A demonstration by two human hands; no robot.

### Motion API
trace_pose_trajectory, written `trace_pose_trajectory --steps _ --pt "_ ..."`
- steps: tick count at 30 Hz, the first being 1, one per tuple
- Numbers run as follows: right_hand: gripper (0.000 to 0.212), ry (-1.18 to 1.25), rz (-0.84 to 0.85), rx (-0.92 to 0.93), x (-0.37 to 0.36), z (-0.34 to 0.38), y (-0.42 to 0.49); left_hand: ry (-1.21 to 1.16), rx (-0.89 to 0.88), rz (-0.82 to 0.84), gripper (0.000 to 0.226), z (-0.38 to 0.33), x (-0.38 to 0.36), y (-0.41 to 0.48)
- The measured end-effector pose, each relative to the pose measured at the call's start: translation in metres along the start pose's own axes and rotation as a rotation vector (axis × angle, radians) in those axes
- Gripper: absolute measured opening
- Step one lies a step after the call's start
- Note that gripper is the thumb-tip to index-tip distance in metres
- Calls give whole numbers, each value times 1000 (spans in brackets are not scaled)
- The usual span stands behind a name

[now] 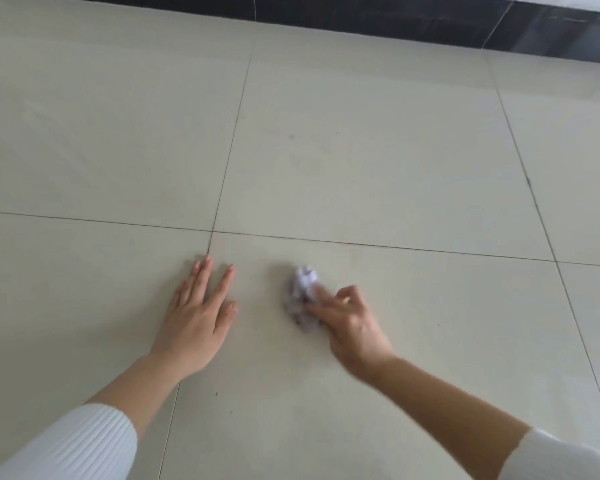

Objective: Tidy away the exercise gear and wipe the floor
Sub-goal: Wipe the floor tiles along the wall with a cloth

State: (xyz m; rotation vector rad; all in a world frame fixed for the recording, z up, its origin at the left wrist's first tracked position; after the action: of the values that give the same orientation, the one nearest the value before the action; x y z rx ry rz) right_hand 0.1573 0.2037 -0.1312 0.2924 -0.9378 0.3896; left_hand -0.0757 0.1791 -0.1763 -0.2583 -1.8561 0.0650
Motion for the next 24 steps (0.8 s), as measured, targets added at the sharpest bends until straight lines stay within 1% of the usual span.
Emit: trace_pose_trajectory --steps 2,4,5,6,7,8,9,11,13,14,15,17,19,21,24 --pt "54 69 172 141 -23 36 -34 -22 3 -37 67 -1 2 -1" --pt "50 194 359 136 -38 59 -50 -34 10 -54 65 -1 2 -2" --pt "49 266 412 99 -36 64 -44 -34 12 -56 64 -1 2 -2" --pt "49 336 400 60 -30 63 -31 -28 12 -58 64 -1 2 -3" --pt "49 410 328 26 -18 56 -13 -20 13 -57 64 -1 3 -3" --pt "50 465 213 -34 -5 39 8 -15 16 -51 64 -1 4 -2" --pt "50 449 90 -106 8 18 28 -16 19 -42 64 -1 5 -2" --pt "49 277 -99 -261 30 -24 59 -29 21 -28 63 0 7 -1" --pt "57 68 -123 -422 31 -52 76 -39 27 -16 63 0 11 -1" --pt "61 -1 -117 -446 26 -54 79 -41 28 -11 64 1 14 -1" --pt "63 -31 -120 -408 20 -46 81 -46 30 -6 65 1 16 -1" --pt "61 -50 -117 -205 3 -16 74 -77 38 -3 65 3 20 1" --pt "58 -48 -57 -16 -22 15 51 -129 50 -17 65 4 24 4" --pt "56 -47 64 121 -45 45 18 -151 59 -40 67 4 28 7" --pt "51 -8 312 340 -72 86 -37 -136 65 -65 70 1 29 9"
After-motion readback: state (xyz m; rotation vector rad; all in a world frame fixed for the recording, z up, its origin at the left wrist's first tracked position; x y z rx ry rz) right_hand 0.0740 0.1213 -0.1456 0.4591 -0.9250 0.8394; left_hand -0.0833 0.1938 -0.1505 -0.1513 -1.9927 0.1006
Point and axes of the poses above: each hand's wrist, its own y-axis towards the middle knuckle, its own x-axis out of the back of the hand, z = x × y, the point moved 7 cm from there along y, towards the middle knuckle, and after that the axes turned 8 degrees about -x, right-handed, at the moved point
